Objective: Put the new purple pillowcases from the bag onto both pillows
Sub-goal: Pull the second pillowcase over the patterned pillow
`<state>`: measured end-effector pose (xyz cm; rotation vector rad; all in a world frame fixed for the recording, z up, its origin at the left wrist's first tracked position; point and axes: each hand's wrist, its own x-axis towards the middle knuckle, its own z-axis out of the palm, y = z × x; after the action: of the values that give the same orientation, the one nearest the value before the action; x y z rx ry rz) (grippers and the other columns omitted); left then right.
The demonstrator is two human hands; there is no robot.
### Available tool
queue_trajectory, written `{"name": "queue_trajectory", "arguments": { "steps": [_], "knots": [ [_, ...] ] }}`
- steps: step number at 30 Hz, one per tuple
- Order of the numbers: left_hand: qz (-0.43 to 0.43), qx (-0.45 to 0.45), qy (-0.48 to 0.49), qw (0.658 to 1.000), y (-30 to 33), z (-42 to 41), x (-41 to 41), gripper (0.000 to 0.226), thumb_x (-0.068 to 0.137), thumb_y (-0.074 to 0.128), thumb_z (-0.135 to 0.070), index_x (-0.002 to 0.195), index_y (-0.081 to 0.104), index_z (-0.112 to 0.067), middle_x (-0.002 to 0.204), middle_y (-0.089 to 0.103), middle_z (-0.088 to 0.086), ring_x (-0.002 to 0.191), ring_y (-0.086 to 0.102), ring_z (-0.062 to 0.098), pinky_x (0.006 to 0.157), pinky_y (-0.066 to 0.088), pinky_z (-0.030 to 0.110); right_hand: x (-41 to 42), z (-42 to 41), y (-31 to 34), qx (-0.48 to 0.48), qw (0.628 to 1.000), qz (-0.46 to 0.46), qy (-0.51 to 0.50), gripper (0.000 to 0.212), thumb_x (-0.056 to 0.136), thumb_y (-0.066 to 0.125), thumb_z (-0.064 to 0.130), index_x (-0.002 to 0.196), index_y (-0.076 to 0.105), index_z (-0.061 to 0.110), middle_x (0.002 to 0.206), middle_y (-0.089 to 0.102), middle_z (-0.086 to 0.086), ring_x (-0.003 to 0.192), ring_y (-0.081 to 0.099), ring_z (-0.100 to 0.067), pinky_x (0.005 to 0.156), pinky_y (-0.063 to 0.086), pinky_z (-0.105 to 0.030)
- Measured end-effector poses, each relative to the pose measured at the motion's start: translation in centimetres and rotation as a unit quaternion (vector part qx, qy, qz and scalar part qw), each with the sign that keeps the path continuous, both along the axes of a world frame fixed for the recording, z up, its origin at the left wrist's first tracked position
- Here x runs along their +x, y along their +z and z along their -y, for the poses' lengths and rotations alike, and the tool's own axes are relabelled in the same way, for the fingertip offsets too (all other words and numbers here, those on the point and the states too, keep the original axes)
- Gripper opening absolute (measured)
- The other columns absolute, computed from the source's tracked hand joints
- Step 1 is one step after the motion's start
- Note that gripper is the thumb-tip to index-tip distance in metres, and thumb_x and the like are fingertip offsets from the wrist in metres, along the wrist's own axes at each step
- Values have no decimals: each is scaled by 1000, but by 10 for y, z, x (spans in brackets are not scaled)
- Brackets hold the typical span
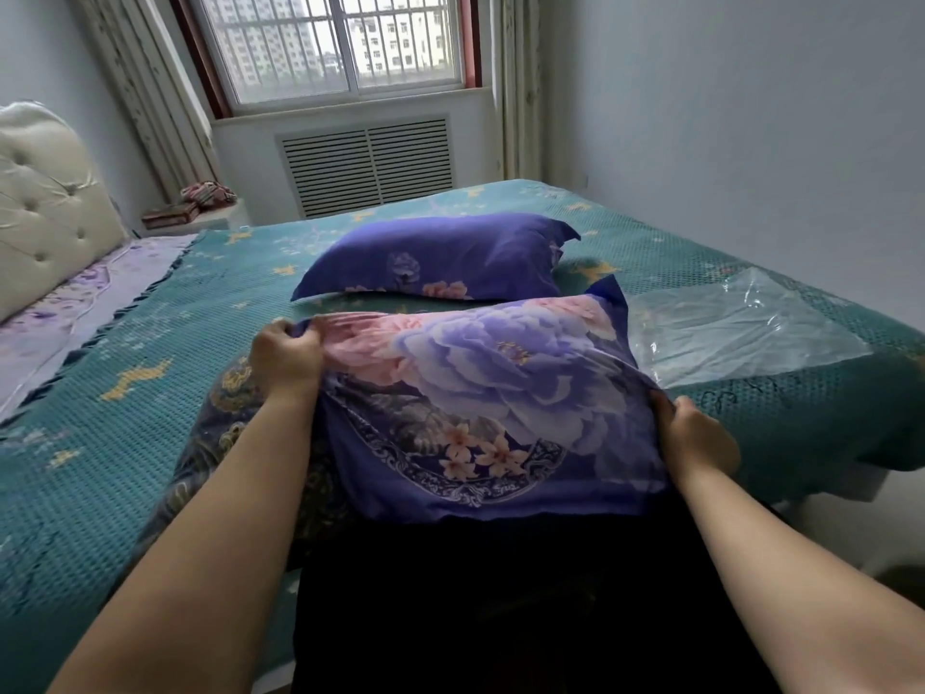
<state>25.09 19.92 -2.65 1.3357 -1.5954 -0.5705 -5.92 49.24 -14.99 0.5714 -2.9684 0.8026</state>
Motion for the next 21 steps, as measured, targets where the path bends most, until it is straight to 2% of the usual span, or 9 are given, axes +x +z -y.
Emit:
{"name": "queue_trajectory", "arguments": {
  "steps": [2, 4, 6, 8, 11, 13, 16, 19, 21],
  "knots": [
    [1, 30, 1, 1000, -10, 4, 9, 38, 85, 66, -28, 57, 44, -14, 61, 49, 7, 69, 49, 22, 63, 32, 28, 0, 0, -2, 1, 1000, -11, 4, 58, 95, 24, 57, 103, 52, 7, 107, 64, -28, 101, 62, -40, 80, 43, -40],
    [54, 37, -30, 997, -12, 7, 12, 36, 84, 64, -28, 59, 45, -13, 59, 48, 8, 69, 52, 26, 64, 34, 30, 0, 3, -4, 1, 1000, -9, 4, 56, 96, 24, 57, 102, 51, 8, 106, 64, -28, 100, 62, -40, 79, 43, -40],
    [150, 10, -34, 988, -10, 6, 8, 33, 87, 60, -35, 68, 52, -10, 72, 58, 15, 77, 58, 33, 68, 40, 35, -3, 6, -6, -12, 1000, -3, -3, 55, 96, 28, 55, 104, 52, 6, 108, 62, -28, 101, 61, -40, 79, 43, -41],
    [231, -24, -20, 973, -13, 1, 3, 34, 90, 54, -42, 85, 58, -9, 91, 64, 20, 90, 60, 38, 75, 45, 40, -7, 9, -2, -84, 996, -28, -13, 44, 96, 42, 44, 104, 53, 2, 108, 59, -31, 100, 58, -43, 80, 43, -44],
    [259, -31, -6, 965, -21, -3, 3, 33, 95, 48, -38, 100, 55, -6, 101, 65, 24, 95, 61, 41, 76, 45, 42, -9, 21, 21, -185, 975, -122, -21, 29, 91, 53, 22, 108, 55, -3, 107, 56, -34, 100, 53, -46, 82, 43, -49],
    [253, -48, 2, 966, -24, -6, 4, 30, 97, 47, -30, 103, 53, -2, 100, 64, 28, 93, 62, 43, 72, 42, 41, -5, 40, 49, -220, 963, -157, 11, 31, 91, 50, 21, 110, 57, -1, 110, 57, -30, 102, 53, -46, 83, 43, -48],
    [204, -69, 10, 977, -33, -14, 4, 24, 96, 48, -22, 103, 51, 1, 96, 64, 30, 90, 62, 46, 68, 40, 40, 13, 87, 97, -213, 950, -158, 165, 32, 92, 53, 21, 119, 58, 5, 120, 57, -21, 113, 52, -38, 94, 40, -43],
    [76, -17, -26, 997, -45, -16, 10, 15, 94, 49, -15, 91, 49, -1, 86, 63, 27, 82, 59, 40, 73, 42, 40, 43, 144, 132, -127, 926, -149, 323, 42, 93, 52, 30, 133, 50, 15, 140, 49, -8, 128, 43, -28, 106, 34, -41],
    [-21, -8, -71, 997, -48, -18, 22, 19, 93, 50, -7, 75, 43, -10, 67, 51, 10, 65, 48, 25, 66, 39, 31, 65, 188, 142, -33, 910, -152, 385, 48, 96, 44, 39, 140, 42, 21, 151, 34, -3, 138, 33, -24, 111, 28, -42]
  ]
}}
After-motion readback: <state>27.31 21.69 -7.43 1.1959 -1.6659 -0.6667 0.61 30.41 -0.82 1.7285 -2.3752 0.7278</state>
